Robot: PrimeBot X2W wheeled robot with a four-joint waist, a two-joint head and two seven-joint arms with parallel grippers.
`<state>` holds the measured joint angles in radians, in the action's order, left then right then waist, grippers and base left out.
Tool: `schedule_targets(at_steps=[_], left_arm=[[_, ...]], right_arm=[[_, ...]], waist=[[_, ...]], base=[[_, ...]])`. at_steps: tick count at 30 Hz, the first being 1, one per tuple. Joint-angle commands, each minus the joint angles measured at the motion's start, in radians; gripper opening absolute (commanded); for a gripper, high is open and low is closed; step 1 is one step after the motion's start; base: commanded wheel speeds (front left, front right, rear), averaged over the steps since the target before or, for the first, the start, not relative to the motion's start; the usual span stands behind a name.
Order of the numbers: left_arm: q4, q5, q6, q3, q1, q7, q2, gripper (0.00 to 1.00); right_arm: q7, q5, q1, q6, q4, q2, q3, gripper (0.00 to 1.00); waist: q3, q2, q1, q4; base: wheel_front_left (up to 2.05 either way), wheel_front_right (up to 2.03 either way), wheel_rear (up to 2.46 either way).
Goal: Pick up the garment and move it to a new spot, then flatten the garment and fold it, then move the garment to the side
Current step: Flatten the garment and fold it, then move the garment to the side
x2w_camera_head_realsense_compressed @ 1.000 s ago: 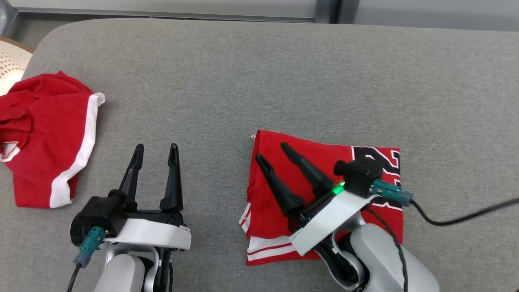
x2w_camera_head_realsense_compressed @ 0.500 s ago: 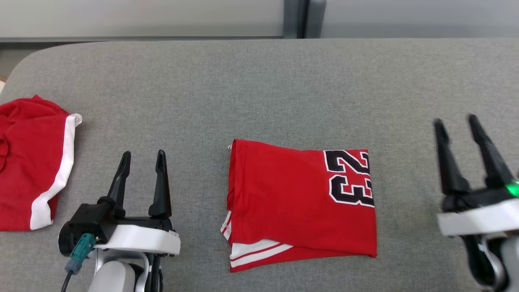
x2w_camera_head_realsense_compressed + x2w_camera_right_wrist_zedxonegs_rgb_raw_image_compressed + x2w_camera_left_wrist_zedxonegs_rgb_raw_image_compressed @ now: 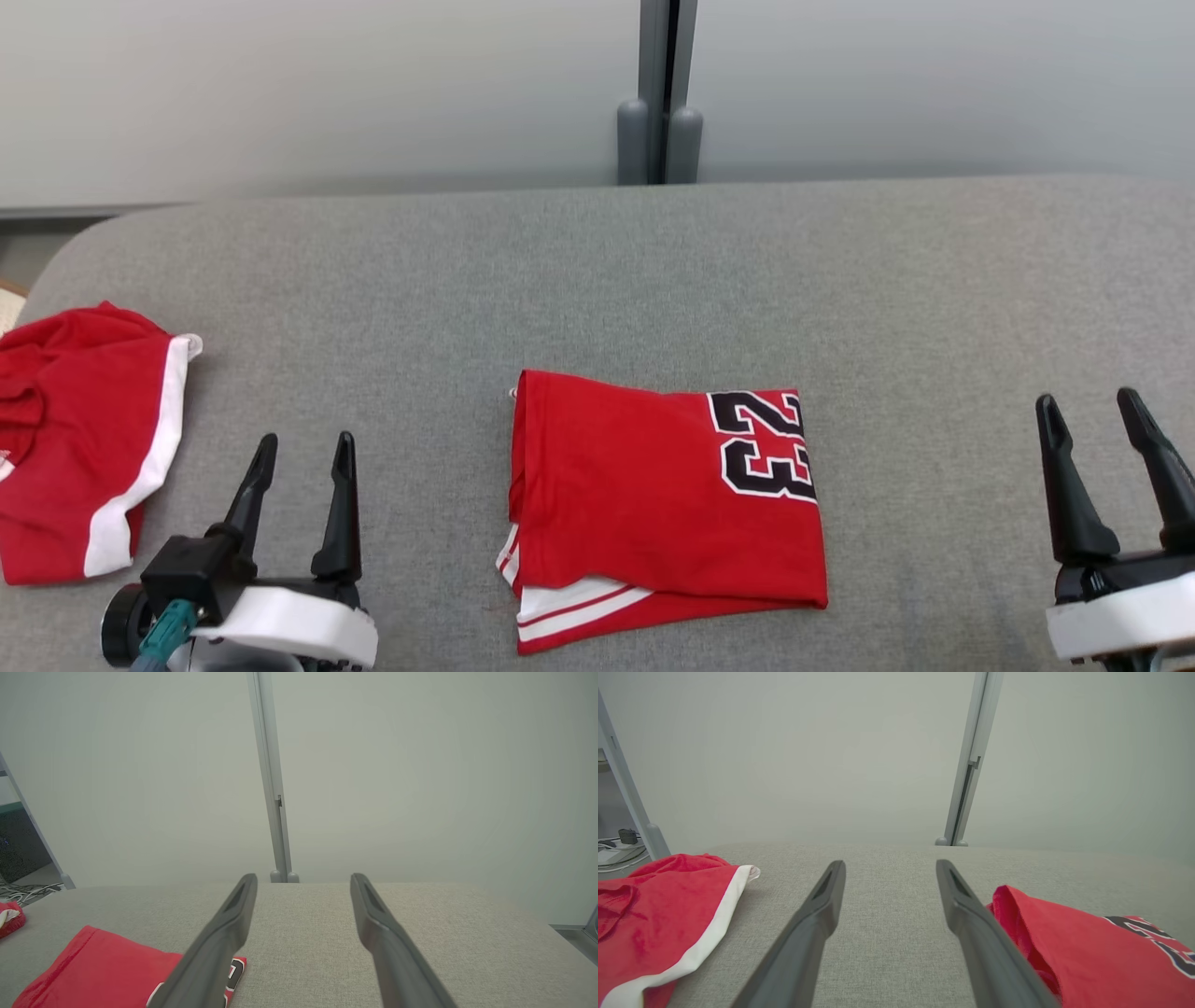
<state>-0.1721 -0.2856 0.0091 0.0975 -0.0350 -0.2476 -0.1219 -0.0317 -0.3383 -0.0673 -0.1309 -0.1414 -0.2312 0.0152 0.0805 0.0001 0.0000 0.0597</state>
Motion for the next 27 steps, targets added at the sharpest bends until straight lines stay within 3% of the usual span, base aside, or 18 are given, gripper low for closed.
schedule_targets(at_steps=[1,8,27], left_arm=[[0.003,-0.006,-0.004,-0.003,0.015,0.004,-0.012,1.0],[0.031,-0.013,-0.012,-0.005,0.071,0.041,-0.047,1.0],[0.079,-0.006,0.023,0.014,0.114,0.057,-0.054,1.0]], right_arm=[[0.006,0.009,-0.018,0.0,-0.004,0.001,0.0,1.0],[0.039,0.021,-0.097,0.0,-0.026,0.016,-0.008,1.0],[0.078,0.027,-0.149,0.0,-0.077,0.036,0.007,1.0]], waist=[[-0.035,-0.0001,0.0,-0.005],[-0.092,-0.0001,0.0,-0.007],[-0.112,-0.0001,0.0,-0.013]], base=[[0.0,0.0,0.0],[0.0,0.0,0.0],[0.0,0.0,0.0]])
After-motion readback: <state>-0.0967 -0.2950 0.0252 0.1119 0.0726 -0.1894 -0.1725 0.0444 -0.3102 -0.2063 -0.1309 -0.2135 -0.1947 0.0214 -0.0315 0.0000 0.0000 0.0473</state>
